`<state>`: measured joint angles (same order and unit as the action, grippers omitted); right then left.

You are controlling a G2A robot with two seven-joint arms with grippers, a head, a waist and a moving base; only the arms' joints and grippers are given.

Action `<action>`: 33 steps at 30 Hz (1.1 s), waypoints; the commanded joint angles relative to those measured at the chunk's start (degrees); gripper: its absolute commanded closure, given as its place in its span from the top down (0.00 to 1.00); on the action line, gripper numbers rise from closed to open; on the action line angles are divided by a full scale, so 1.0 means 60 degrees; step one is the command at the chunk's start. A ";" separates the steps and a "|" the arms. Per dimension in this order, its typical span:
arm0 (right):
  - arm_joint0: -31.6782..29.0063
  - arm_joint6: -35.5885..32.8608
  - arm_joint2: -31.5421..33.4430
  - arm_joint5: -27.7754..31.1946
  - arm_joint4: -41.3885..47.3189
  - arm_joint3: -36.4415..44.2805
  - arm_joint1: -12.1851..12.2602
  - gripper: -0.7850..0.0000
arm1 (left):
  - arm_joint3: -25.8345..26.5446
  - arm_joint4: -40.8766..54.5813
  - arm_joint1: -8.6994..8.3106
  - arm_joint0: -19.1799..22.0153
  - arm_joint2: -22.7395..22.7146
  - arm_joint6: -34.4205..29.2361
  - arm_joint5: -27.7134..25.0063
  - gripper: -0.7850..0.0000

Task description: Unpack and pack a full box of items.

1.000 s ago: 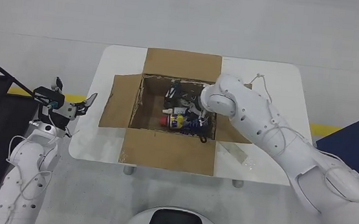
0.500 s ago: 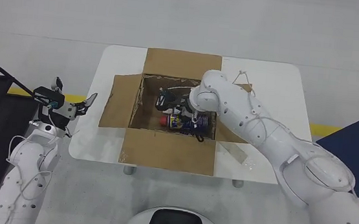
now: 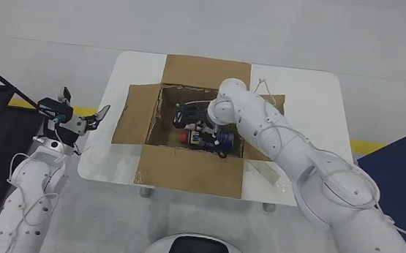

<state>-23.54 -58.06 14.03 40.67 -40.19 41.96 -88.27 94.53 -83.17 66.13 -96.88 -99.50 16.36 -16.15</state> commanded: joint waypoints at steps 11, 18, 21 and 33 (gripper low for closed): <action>0.0154 0.0144 -0.0320 -0.0055 -0.0363 -0.1392 -0.0927 0.51 | 0.0000 0.0000 0.0000 0.0000 0.0000 0.0000 0.0000 1.00; 0.0175 0.0093 -0.0432 -0.0032 -0.0537 -0.2110 -0.1381 0.32 | 0.0000 0.0000 0.0000 0.0000 0.0000 0.0000 0.0000 1.00; 0.0217 0.0112 -0.0412 0.0148 -0.0501 -0.2388 -0.1519 0.00 | 0.0000 0.0000 0.0000 0.0000 0.0000 0.0000 0.0000 1.00; 0.0641 0.1376 0.0094 0.1213 -0.0515 -0.2360 -0.1214 0.00 | 0.0000 0.0000 0.0000 0.0000 0.0000 0.0000 0.0000 1.00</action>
<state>-19.78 -50.35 14.36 47.92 -43.03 27.37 -95.92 94.53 -83.17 66.13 -96.88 -99.50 16.36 -16.15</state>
